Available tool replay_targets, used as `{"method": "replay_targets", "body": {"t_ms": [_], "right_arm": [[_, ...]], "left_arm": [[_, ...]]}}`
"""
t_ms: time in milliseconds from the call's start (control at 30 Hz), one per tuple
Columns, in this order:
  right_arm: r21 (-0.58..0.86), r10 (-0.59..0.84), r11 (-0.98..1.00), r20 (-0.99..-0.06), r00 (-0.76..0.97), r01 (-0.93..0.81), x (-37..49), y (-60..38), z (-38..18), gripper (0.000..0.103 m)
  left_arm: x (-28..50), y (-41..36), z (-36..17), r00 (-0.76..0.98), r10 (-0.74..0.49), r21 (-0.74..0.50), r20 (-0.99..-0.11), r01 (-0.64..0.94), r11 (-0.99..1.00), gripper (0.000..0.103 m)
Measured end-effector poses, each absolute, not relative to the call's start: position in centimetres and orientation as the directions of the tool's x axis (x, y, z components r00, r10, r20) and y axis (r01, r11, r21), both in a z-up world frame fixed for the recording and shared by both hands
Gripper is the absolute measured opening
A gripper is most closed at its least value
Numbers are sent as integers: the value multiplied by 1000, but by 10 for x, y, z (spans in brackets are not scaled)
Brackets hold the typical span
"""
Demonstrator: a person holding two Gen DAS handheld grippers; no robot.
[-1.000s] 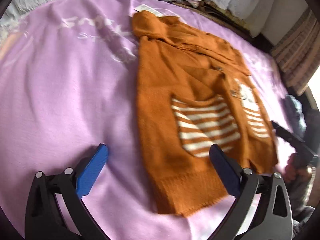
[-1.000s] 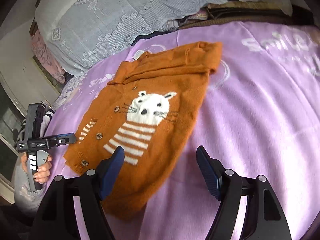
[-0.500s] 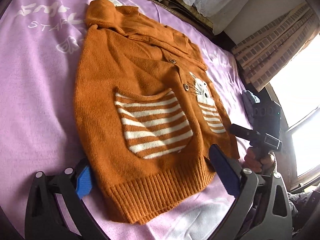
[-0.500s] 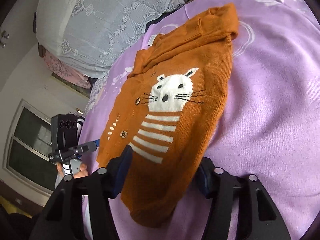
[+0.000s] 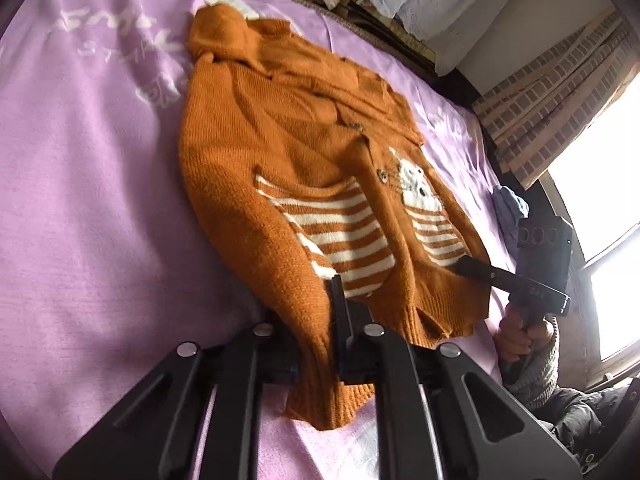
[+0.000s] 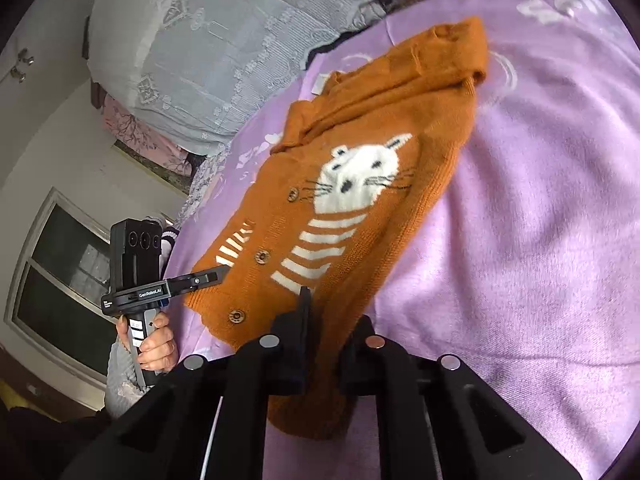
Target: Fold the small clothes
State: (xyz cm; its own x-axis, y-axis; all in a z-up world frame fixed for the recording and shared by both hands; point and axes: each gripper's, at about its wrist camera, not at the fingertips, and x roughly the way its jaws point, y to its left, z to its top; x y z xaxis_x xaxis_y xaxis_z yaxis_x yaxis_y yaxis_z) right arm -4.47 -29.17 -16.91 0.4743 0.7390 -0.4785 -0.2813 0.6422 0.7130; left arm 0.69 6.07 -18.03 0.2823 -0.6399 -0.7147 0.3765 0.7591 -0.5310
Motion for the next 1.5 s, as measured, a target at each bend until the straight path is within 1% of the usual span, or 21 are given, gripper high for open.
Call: {"method": "replay_targets", "body": {"t_ms": [133,300,500,767,967,1200,1500], "right_arm": [[723,746,629,-456,486,-288,-43,-297,-167,9],[704,733,641,-444,514,-306,-44,-298,-157,9],[655,689,690,-461,560,-309,-39,-300,-138,9],[631,647,724,-481,592,-278,-21,-301,-123,9],[614,628,736,-462,626,-285,1,-302,-104,9],[633,611,732,-445,655,-252,32,-311,-97,9],[654,596,722,-422,683,-226,65,-320,-89,9]], "left_arm": [[1,62,-166,348,-629,-495,-695,402,770,11],[3,58,-158,386,-590,-444,-709,406,799,11],[8,51,-136,442,-556,-377,-704,431,820,11],[26,42,-112,489,-537,-338,-687,440,832,11],[46,38,-96,543,-510,-307,-667,424,852,11],[82,38,-89,584,-485,-310,-650,379,872,11],[124,31,-92,604,-465,-322,-647,337,885,11]]}}
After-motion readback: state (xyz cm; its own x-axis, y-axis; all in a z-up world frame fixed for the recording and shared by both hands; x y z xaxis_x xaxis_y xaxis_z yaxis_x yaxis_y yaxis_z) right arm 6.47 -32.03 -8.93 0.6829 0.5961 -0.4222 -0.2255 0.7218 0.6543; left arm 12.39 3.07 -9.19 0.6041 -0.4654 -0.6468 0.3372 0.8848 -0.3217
